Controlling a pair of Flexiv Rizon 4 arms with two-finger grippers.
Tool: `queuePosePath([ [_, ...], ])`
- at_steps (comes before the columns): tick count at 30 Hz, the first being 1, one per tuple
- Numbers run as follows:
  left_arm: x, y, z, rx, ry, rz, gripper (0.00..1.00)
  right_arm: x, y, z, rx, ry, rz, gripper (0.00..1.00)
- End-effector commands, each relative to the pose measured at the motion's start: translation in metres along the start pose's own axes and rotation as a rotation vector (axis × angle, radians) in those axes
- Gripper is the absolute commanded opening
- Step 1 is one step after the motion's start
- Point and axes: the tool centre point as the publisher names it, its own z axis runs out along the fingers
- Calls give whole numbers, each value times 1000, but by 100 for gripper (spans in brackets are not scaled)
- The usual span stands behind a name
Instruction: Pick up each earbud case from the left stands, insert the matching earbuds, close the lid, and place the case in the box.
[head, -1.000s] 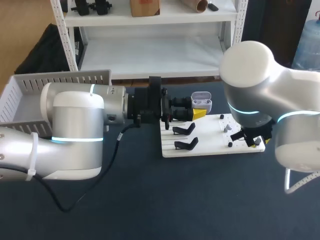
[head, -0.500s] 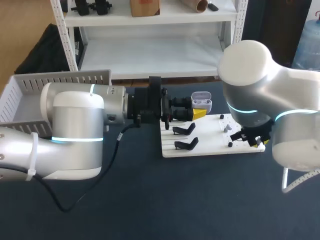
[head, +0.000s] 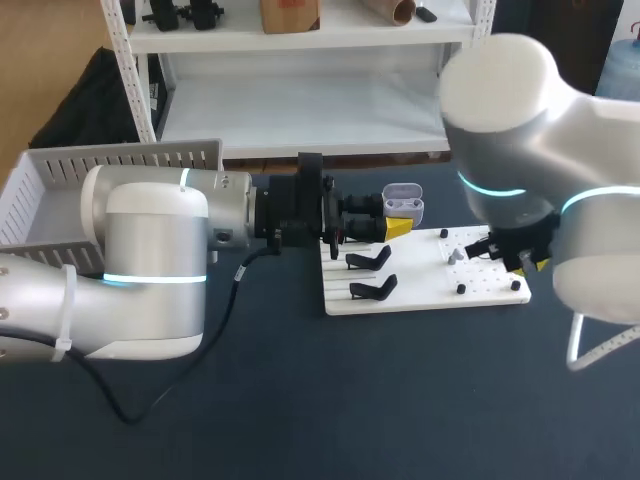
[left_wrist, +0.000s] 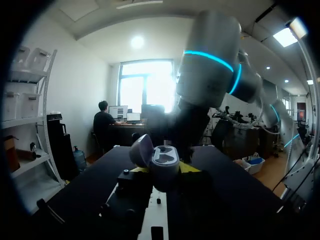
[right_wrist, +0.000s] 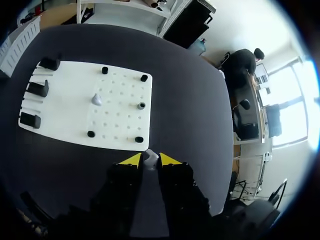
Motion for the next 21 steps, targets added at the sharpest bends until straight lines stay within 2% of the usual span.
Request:
queuePosePath([
  [1, 1, 0, 0, -3, -3, 2, 0, 18, -11, -29, -15, 6, 9, 0],
  [3, 1, 0, 0, -3, -3, 2, 0, 25, -8, -37, -24, -1, 30, 0],
  [4, 1, 0, 0, -3, -3, 2, 0, 27, -6, -42, -57, -22, 38, 0],
  [21, 1, 0, 0, -3, -3, 2, 0, 27, -6, -42, -57, -22, 38, 0],
])
